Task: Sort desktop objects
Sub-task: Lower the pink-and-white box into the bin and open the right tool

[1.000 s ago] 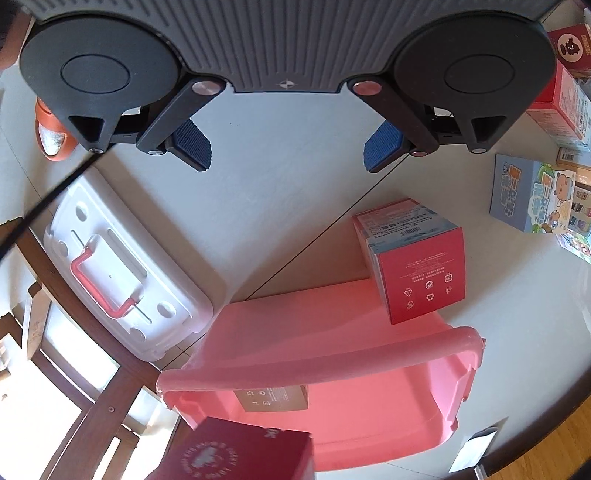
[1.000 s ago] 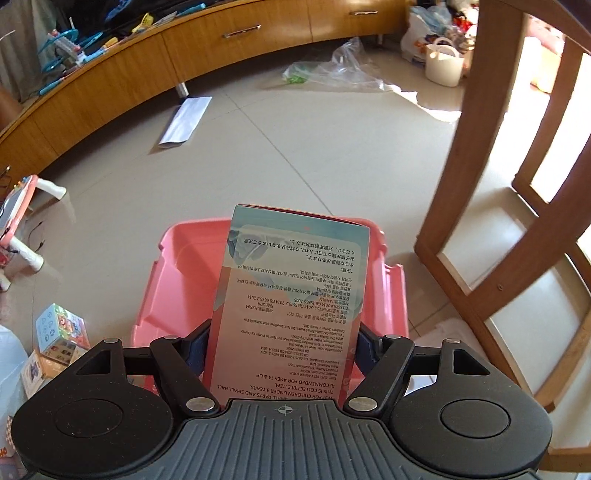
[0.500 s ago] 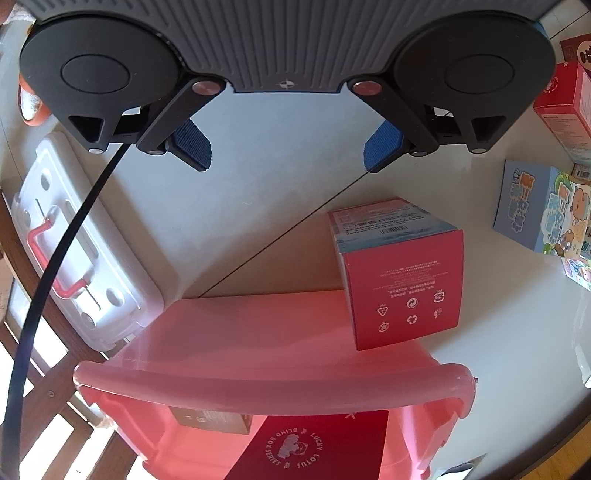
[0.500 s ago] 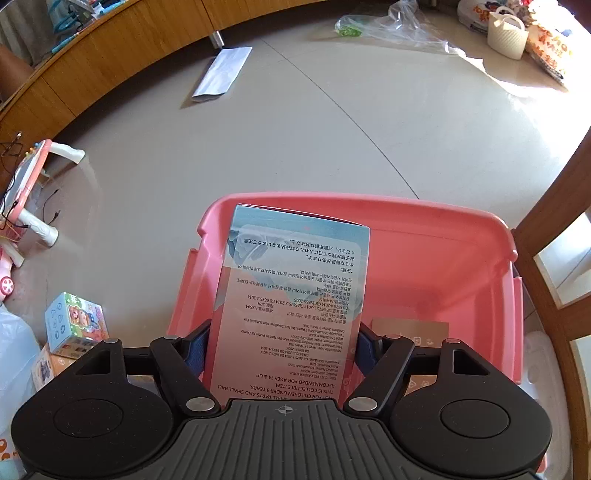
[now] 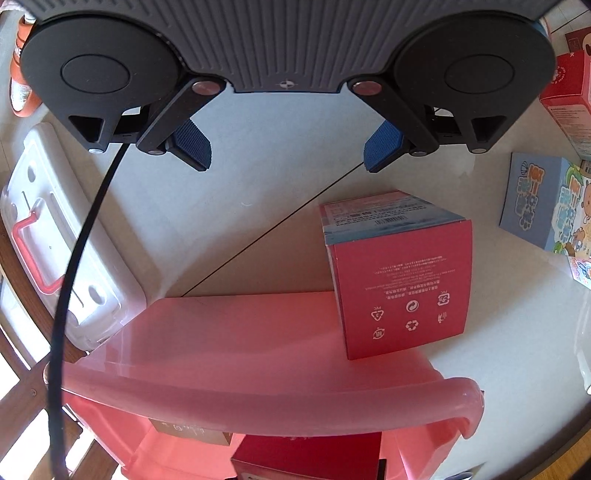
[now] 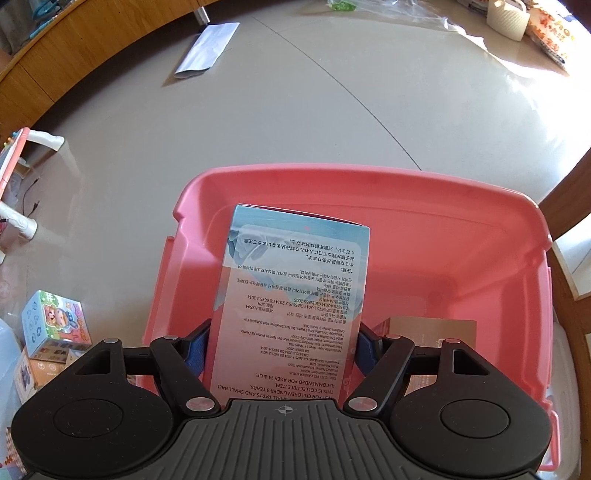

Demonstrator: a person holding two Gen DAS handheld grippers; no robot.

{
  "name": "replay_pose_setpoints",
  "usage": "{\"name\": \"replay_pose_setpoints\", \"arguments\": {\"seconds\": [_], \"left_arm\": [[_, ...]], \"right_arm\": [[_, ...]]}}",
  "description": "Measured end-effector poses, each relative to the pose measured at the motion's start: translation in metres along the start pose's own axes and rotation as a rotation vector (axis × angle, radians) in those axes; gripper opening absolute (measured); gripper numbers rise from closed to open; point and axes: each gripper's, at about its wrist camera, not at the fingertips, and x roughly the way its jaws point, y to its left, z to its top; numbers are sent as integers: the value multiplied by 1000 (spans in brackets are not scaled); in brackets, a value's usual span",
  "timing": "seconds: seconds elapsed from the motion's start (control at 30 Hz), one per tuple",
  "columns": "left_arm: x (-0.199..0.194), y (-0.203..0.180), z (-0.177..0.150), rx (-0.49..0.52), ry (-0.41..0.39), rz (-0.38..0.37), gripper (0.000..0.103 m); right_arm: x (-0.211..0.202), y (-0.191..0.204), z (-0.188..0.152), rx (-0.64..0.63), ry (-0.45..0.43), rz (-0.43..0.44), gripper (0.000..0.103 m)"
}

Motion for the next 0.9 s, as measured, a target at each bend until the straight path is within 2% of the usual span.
{"name": "replay_pose_setpoints", "arguments": {"seconds": [0.47,0.9], "left_arm": [[3,17,0,-36,14,6,92],[3,32,-1,-75,20,11,92]], "right_arm": [[50,17,1,-2,108,-60,70],[59,7,-5,84,126,-58,67]]}}
